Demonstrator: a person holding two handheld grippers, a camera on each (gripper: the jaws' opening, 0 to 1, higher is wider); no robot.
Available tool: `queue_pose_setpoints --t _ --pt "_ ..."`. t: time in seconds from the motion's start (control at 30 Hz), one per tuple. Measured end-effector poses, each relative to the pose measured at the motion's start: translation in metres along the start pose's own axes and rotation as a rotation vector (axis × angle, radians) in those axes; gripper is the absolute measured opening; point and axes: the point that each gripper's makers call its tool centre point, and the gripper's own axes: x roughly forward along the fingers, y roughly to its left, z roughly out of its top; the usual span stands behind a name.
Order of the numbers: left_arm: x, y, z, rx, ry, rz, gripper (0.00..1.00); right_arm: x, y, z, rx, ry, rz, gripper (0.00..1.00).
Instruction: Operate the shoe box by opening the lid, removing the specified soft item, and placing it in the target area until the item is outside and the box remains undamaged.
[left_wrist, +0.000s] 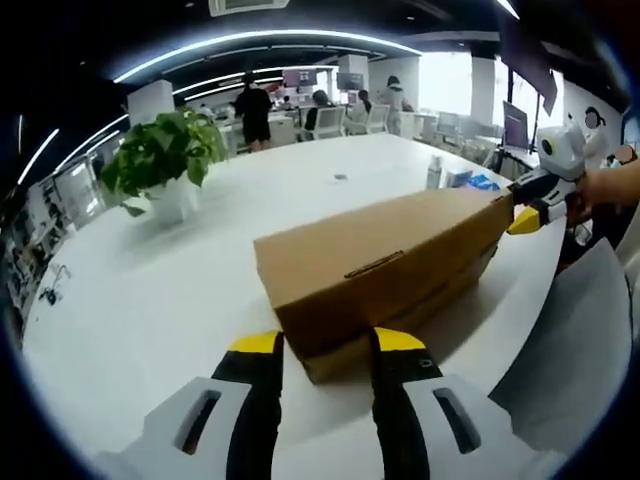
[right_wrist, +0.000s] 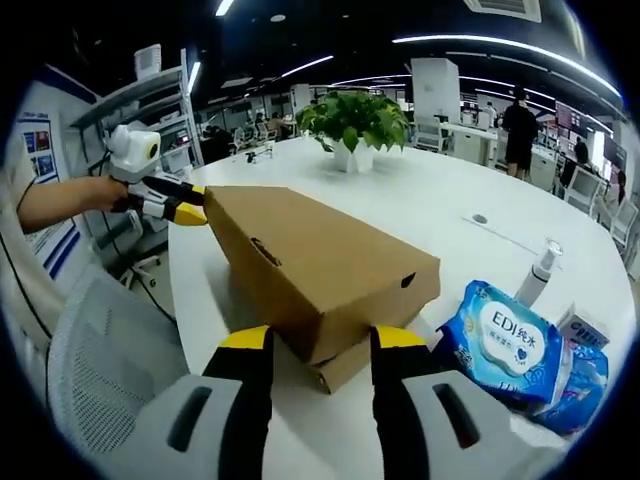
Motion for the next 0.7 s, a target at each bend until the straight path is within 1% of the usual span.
queue_pose_setpoints --t 0.3,0.7 --pt "0.005 -0.003 -0.01 0.003 0.04 -0.025 0.32 0.003 0.001 -0.009 0.002 0.018 0.007 0.37" --pt "0.013 -0.003 -0.02 -0.019 0.065 -0.032 0.32 0.009 -0.002 -0.017 0.033 0.037 -0.001 0.37"
